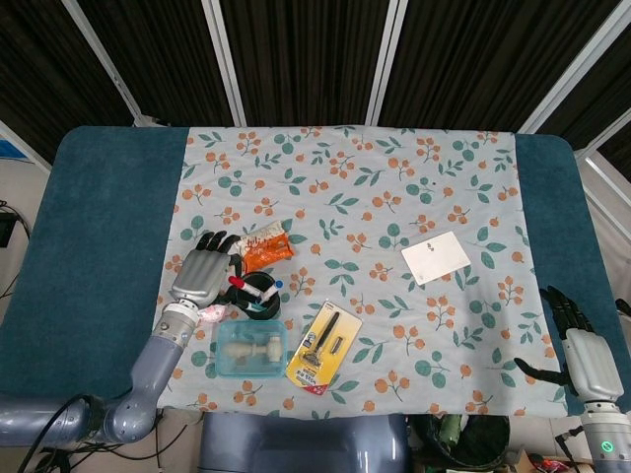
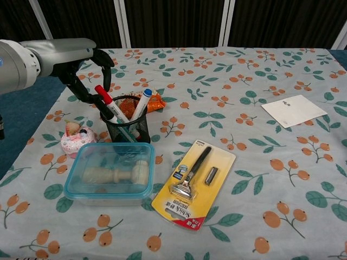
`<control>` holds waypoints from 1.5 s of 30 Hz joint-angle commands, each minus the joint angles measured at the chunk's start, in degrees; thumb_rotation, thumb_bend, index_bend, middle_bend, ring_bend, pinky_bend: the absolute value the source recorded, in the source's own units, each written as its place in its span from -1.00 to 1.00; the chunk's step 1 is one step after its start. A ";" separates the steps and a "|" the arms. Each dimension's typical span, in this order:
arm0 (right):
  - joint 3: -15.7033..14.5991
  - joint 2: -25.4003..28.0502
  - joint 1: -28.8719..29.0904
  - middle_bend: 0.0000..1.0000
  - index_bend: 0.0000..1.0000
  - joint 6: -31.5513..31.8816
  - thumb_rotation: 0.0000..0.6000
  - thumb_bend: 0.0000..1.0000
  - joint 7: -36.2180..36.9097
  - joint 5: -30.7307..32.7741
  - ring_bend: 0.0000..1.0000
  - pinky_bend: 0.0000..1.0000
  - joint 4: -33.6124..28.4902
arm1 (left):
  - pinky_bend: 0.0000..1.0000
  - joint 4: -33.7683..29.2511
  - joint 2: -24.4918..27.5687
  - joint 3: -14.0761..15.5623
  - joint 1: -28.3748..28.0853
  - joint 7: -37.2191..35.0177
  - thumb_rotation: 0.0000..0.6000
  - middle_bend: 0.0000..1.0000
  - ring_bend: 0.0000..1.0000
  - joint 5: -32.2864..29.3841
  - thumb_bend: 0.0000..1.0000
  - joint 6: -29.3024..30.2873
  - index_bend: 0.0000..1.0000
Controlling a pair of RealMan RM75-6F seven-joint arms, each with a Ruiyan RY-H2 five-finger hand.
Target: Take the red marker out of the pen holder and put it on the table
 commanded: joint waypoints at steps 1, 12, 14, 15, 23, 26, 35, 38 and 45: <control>0.00 -0.01 0.02 -1.00 -1.00 -0.01 1.00 -0.53 -0.06 -0.02 -1.00 -0.74 0.03 | -0.88 0.04 -0.01 0.00 0.00 -0.01 1.00 -0.78 -1.00 0.00 -0.28 -0.01 0.07; -0.05 -0.14 -0.07 -1.00 -1.00 0.20 1.00 -0.52 -0.25 -0.16 -1.00 -0.74 0.24 | -0.88 -0.05 0.26 -0.10 0.16 -0.38 1.00 -0.78 -1.00 0.11 -0.28 -0.10 0.07; -0.06 -0.16 -0.07 -1.00 -1.00 0.21 1.00 -0.53 -0.25 -0.19 -1.00 -0.74 0.24 | -0.88 -0.03 0.28 -0.09 0.19 -0.43 1.00 -0.78 -1.00 0.14 -0.28 -0.12 0.07; -0.05 -0.17 -0.08 -1.00 -1.00 0.25 1.00 -0.53 -0.25 -0.20 -1.00 -0.74 0.25 | -0.88 -0.02 0.29 -0.07 0.20 -0.45 1.00 -0.78 -1.00 0.15 -0.28 -0.14 0.07; -0.09 -0.14 -0.10 -1.00 -1.00 0.27 1.00 -0.52 -0.23 -0.27 -1.00 -0.74 0.22 | -0.88 -1.49 1.57 -0.85 0.33 -0.91 1.00 -0.77 -1.00 0.47 -0.28 0.26 0.07; -0.11 -0.12 -0.12 -1.00 -1.00 0.30 1.00 -0.52 -0.18 -0.35 -1.00 -0.74 0.20 | -0.87 -3.71 3.55 -1.99 0.34 -1.24 1.00 -0.77 -1.00 0.98 -0.28 0.80 0.07; -0.20 -0.09 -0.15 -1.00 -1.00 0.29 1.00 -0.52 -0.25 -0.42 -1.00 -0.74 0.06 | -0.87 -11.39 13.50 -7.50 0.69 -3.27 1.00 -0.77 -1.00 1.43 -0.28 2.23 0.07; -0.20 -0.14 -0.12 -1.00 -1.00 0.18 1.00 -0.52 -0.35 -0.30 -1.00 -0.74 0.05 | -0.87 -12.55 19.43 -8.49 2.34 -5.44 1.00 -0.77 -1.00 1.11 -0.28 1.32 0.07; -0.20 -0.13 -0.17 -1.00 -1.00 0.16 1.00 -0.53 -0.44 -0.14 -1.00 -0.74 -0.10 | -0.88 -9.45 22.44 -6.14 5.06 -10.46 1.00 -0.77 -1.00 1.31 -0.28 -2.46 0.07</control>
